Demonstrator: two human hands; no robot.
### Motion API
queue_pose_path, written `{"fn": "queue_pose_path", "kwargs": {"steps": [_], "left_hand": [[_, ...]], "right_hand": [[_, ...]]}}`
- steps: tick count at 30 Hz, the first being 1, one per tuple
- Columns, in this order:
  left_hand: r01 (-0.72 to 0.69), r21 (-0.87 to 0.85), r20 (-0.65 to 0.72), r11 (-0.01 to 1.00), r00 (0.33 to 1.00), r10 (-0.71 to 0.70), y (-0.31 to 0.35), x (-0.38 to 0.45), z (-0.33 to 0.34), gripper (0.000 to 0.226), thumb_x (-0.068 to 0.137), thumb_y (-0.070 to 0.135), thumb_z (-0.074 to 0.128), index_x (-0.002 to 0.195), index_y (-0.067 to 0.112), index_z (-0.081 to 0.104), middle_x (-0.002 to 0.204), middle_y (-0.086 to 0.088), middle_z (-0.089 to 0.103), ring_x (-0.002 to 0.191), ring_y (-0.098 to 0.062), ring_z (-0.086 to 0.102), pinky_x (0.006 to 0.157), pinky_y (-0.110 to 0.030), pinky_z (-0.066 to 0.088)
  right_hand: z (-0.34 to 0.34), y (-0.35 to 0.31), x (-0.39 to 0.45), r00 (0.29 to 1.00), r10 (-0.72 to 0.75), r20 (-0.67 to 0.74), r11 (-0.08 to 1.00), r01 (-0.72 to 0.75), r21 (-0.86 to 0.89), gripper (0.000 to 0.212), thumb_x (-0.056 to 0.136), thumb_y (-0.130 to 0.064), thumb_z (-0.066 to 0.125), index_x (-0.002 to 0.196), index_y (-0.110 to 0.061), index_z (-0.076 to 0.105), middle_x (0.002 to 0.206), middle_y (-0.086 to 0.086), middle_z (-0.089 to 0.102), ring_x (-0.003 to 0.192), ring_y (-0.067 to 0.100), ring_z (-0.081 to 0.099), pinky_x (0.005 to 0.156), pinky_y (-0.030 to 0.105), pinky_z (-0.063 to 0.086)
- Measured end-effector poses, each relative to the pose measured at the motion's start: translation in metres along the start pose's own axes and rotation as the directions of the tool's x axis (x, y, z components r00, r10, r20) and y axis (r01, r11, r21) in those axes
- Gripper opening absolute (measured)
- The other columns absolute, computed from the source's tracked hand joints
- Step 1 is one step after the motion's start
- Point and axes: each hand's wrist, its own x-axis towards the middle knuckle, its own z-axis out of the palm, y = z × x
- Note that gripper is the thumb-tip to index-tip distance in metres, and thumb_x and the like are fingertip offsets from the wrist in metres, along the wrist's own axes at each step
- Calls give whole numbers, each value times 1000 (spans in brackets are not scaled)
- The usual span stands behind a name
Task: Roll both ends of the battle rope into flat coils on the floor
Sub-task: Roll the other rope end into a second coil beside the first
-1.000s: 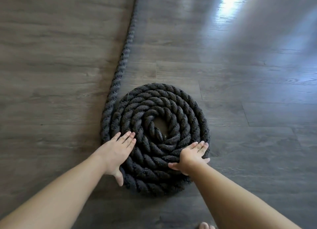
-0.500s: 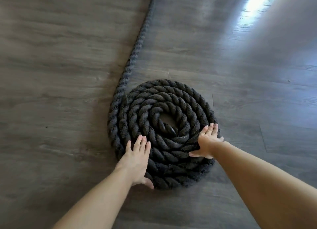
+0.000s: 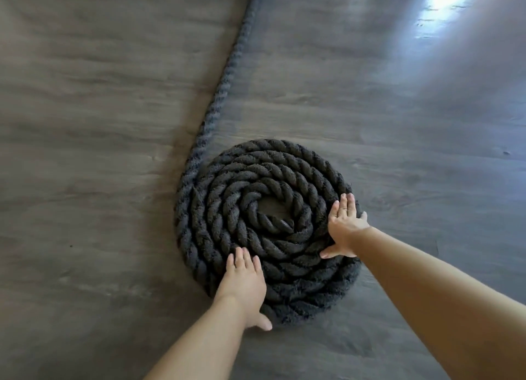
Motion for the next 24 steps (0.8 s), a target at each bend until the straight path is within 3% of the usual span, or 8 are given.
{"fn": "queue_pose_path", "kwargs": {"steps": [4,7,9,13,20,24], "left_hand": [[-167,134,-18,977,985,171,-34,-1,-19,123,81,61,73,158,1,-2,164,-28,6,152,-42,10,122,-57,15],[-189,187,-79,964,975,206,-61,6,-20,129,79,51,80,158,10,-13,165,-19,-19,153,-37,-10,122,-60,8],[-142,202,-56,969,986,156,-78,19,-21,146,69,57,85,155,13,-25,159,-17,-36,149,-39,-24,119,-65,4],[-98,190,-9,977,995,101,-98,43,-29,165,52,80,80,148,16,-38,150,-16,-49,145,-40,-32,117,-68,-2],[-267,472,-15,840,950,311,-138,65,-51,162,55,75,81,148,14,-37,156,-19,-39,147,-40,-30,119,-60,-14],[-216,485,-72,847,956,285,-160,80,-48,162,53,88,69,144,13,-42,154,-23,-40,145,-41,-33,120,-58,-13]], "right_hand": [[-2,1,0,1000,-17,-3,999,17,-32,140,74,-79,60,147,12,-18,155,36,-23,143,51,-23,116,66,16],[-3,6,5,999,-43,-15,998,43,-49,139,74,-76,62,147,11,-19,154,35,-24,143,50,-24,116,67,13],[-7,13,12,997,-71,-34,996,69,-61,139,74,-76,62,147,11,-19,154,35,-25,143,50,-25,116,67,12],[-17,24,24,992,-104,-66,990,97,-101,140,74,-78,60,147,11,-18,154,34,-25,143,50,-24,115,67,14],[-35,33,36,993,-106,-49,982,97,-162,139,75,-76,61,147,11,-20,155,34,-25,144,49,-23,116,65,14],[-47,38,47,992,-113,-58,976,100,-195,141,73,-77,62,147,11,-19,156,32,-24,144,47,-24,116,66,12]]}}
